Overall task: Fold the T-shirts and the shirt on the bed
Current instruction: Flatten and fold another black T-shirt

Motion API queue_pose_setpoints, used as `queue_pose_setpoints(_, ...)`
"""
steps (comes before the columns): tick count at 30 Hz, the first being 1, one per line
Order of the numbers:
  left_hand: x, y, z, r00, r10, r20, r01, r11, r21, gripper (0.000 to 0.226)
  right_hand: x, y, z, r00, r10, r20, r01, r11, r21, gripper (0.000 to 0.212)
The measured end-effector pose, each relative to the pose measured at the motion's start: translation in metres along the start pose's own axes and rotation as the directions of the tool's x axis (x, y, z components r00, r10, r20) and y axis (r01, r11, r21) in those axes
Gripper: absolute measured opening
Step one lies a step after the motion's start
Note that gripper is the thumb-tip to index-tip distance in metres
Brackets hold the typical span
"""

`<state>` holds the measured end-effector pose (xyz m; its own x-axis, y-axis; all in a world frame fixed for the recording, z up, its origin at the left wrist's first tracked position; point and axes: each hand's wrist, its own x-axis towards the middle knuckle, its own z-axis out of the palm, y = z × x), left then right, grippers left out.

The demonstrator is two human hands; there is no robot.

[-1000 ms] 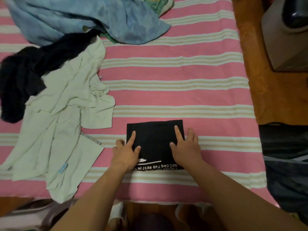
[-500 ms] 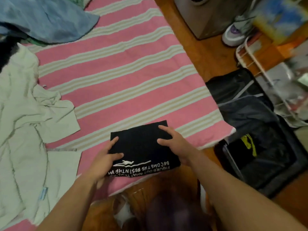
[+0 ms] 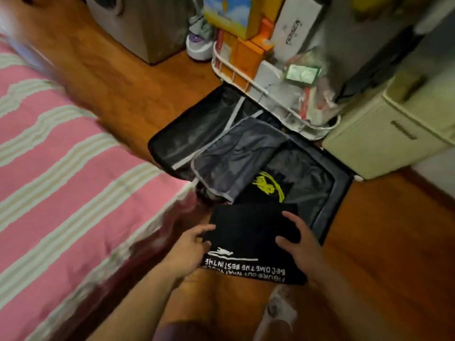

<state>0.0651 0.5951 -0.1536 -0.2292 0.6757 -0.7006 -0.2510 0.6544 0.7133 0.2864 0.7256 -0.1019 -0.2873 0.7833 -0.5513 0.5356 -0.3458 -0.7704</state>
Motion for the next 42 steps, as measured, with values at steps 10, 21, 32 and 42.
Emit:
queue_pose_setpoints(10, 0.294, -0.067, 0.191, 0.977, 0.147, 0.154, -0.197, 0.353, 0.915, 0.069, 0.249, 0.15, -0.16, 0.935, -0.099, -0.34, -0.022, 0.942, -0.335, 0.059)
queue_pose_setpoints(21, 0.426, -0.09, 0.143, 0.966, 0.248, -0.08, 0.061, 0.085, 0.995, 0.085, 0.467, 0.249, -0.152, 0.921, -0.202, -0.332, 0.292, 0.924, 0.246, 0.061)
queue_pose_setpoints(32, 0.433, -0.094, 0.144, 0.964, 0.245, -0.107, 0.051, 0.226, 0.973, 0.091, 0.524, 0.293, -0.084, 0.956, -0.036, -0.291, 0.1, 0.973, 0.207, 0.066)
queue_pose_setpoints(42, 0.427, -0.09, 0.143, 0.969, 0.231, -0.09, 0.032, 0.245, 0.969, 0.087, 0.5, 0.272, -0.101, 0.948, 0.149, -0.282, -0.272, 0.839, -0.471, 0.08)
